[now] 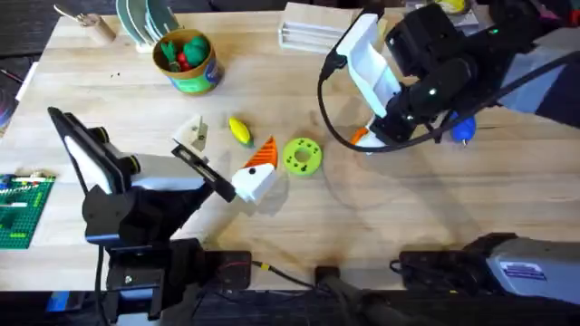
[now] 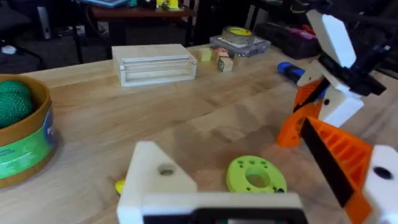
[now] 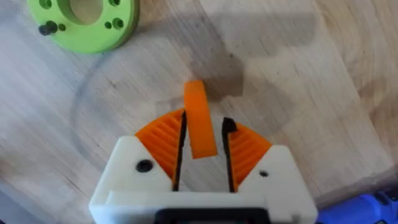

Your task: Pick up the gripper from the table and insert it into the empty holder that is missing its gripper. Then pick up a screw, insert it into the mounting hole, and use the screwdriver to tighten it. Finally, clean up the table by picking up the vegetable and placing it into the bucket.

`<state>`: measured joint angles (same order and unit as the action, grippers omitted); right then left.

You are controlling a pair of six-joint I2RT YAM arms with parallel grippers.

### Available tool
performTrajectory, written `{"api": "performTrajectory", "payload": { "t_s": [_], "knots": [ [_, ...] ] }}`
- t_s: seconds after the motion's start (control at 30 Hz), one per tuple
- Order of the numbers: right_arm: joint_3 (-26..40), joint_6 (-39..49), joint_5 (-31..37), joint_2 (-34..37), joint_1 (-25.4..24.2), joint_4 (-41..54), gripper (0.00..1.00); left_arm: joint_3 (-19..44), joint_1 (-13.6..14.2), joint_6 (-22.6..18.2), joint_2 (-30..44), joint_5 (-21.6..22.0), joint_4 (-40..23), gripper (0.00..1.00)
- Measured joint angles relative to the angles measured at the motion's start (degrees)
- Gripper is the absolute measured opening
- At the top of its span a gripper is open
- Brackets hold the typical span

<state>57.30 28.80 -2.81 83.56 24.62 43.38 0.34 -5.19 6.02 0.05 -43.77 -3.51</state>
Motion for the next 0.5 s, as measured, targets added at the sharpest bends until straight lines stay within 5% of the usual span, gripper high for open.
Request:
{"api": "performTrajectory", "payload": {
  "t_s": [0.3, 0.5],
  "knots": [
    [0.01, 0.02, 0.18, -0.01, 0.00, -0.07, 0.034, 0.00, 0.00, 0.00, 0.00, 0.00, 0.00, 0.993],
    [0.11, 0.00, 0.20, -0.03, 0.00, 0.14, 0.016, 0.00, 0.00, 0.00, 0.00, 0.00, 0.00, 0.992]
  ]
}}
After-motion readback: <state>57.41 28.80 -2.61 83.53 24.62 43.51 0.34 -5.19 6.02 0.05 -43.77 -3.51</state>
